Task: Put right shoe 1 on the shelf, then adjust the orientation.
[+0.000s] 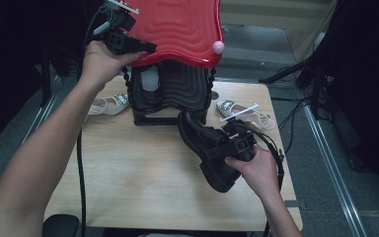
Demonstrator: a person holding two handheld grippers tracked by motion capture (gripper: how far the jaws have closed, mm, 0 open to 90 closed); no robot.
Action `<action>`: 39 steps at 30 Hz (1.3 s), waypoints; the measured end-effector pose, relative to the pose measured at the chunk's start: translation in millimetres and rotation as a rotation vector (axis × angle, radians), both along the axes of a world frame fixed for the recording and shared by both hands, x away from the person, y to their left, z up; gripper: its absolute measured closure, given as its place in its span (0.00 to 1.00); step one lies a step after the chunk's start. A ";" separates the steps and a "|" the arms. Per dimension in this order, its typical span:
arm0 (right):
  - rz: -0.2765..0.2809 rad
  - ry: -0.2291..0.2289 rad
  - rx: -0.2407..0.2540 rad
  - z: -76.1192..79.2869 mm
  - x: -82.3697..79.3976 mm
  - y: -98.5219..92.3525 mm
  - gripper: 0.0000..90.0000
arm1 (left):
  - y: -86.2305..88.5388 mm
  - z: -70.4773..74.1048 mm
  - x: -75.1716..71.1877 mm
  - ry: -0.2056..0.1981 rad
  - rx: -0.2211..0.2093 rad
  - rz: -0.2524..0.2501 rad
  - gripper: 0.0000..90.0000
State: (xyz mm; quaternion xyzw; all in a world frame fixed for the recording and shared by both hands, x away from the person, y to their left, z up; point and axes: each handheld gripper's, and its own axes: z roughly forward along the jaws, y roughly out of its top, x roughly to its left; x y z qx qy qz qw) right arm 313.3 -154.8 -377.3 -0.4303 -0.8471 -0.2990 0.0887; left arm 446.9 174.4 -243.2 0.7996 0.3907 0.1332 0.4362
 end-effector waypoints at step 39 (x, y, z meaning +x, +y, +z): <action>-0.134 -0.329 -0.055 26.6 66.1 60.6 0.96 | 4.3 -2.4 -3.2 -0.018 0.002 -0.010 1.00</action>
